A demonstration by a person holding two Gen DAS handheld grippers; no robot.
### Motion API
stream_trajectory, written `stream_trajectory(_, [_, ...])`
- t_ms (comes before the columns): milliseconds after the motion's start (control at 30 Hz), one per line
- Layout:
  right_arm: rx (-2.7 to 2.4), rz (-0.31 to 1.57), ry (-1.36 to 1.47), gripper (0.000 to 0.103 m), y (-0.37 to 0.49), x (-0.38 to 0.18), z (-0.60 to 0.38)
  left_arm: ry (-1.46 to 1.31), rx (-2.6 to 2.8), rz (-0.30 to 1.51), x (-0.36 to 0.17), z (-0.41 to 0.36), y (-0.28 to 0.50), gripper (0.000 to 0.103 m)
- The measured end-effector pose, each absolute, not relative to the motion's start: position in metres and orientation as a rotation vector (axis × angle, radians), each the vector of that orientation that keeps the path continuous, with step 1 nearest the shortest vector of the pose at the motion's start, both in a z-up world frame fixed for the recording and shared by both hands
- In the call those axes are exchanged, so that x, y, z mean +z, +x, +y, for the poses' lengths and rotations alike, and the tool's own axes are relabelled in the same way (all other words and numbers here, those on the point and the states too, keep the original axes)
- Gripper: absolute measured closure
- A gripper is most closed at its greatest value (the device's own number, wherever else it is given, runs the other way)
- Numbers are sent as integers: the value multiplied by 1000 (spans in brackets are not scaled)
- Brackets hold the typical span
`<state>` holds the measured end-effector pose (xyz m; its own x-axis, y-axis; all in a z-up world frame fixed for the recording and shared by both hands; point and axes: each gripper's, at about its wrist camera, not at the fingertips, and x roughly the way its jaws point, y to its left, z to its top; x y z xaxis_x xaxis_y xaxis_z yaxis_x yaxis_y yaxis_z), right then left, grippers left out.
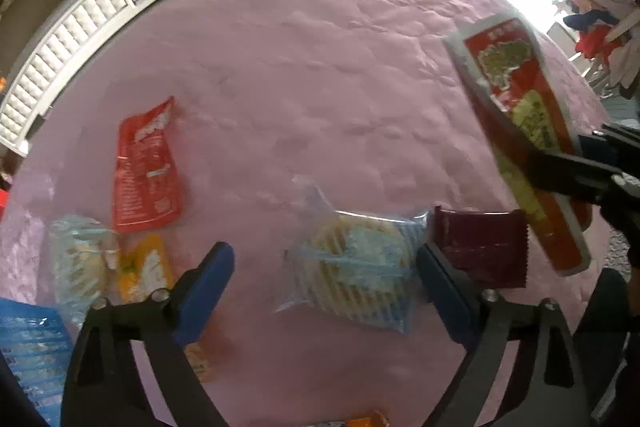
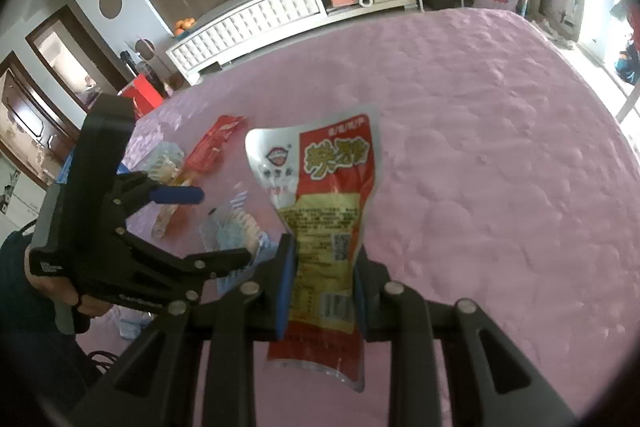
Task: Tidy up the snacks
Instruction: 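Grasp the clear cookie bag with the left tool while the right tool holds the sausage pack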
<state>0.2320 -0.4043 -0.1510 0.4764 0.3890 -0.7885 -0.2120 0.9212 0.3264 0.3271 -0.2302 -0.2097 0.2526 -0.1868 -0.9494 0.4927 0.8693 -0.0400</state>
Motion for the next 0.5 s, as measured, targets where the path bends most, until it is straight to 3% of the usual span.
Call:
stream_trajectory(133, [377,1012,184,73,232,-150,-398,277,-515,1256,-219,-233,325,29])
stream_trajectory(200, [376,1012,182,73,232,-149,-396,294,-516,1247,-218,-238,321,43])
stream_trajectory(267, [376,1011,182,73,231,-148,-394,270,-507,1254,-216,-238,319,50])
stream_trajectory(500, [382,972,134,73,221,-120,-384,236,-447,1182,-184,-222,300,51])
